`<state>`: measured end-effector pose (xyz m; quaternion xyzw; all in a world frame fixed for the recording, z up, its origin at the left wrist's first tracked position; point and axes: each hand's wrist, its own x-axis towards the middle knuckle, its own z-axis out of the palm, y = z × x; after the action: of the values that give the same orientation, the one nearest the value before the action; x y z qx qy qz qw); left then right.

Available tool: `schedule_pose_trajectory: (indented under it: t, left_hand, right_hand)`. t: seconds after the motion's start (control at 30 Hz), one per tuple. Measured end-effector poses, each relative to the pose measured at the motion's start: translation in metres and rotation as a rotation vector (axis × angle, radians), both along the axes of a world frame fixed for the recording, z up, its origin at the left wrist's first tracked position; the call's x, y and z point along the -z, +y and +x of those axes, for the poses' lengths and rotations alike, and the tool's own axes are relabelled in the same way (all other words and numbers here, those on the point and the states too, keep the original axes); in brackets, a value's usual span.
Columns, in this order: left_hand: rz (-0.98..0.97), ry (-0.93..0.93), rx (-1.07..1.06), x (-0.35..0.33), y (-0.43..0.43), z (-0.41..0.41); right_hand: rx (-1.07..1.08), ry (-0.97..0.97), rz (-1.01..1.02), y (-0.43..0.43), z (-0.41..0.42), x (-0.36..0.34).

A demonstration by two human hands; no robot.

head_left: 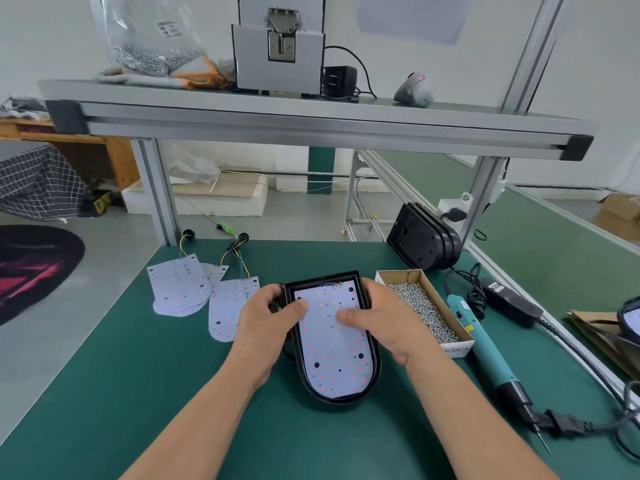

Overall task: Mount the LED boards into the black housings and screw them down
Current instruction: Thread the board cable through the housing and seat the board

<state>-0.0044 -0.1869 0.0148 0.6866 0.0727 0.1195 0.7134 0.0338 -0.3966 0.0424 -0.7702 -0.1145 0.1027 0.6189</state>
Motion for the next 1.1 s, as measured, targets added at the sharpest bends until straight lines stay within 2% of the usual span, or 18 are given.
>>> schedule_pose_trajectory:
  t: [0.1, 0.2, 0.27, 0.4, 0.57, 0.67, 1.0, 1.1]
  left_hand:
    - [-0.044, 0.011, 0.045, 0.003, 0.0, 0.002]
    - [-0.232, 0.075, 0.053, 0.004, 0.001, 0.007]
    - [-0.233, 0.083, 0.061, 0.007, 0.004, 0.008]
    - [0.013, 0.077, 0.032, 0.012, 0.005, 0.008]
    - [0.636, -0.013, -0.102, 0.008, 0.007, -0.001]
    - [0.812, 0.041, -0.195, 0.002, 0.009, -0.004]
    - [0.79, 0.18, -0.177, 0.005, 0.018, 0.0]
    - [0.658, 0.165, -0.133, 0.005, 0.015, -0.001]
  right_hand:
    - [0.044, 0.056, 0.052, -0.006, 0.003, 0.0]
    - [0.097, 0.096, 0.176, -0.014, 0.007, -0.001]
    - [0.128, 0.097, 0.263, -0.017, 0.008, -0.003]
    - [0.22, 0.058, 0.369, -0.019, 0.01, -0.006]
    - [0.303, -0.002, 0.482, -0.029, 0.012, -0.009]
    - [0.313, 0.014, 0.507, -0.036, 0.013, -0.011]
    - [0.19, 0.047, 0.499, -0.041, 0.01, -0.015]
    - [0.089, 0.056, 0.461, -0.04, 0.005, -0.017]
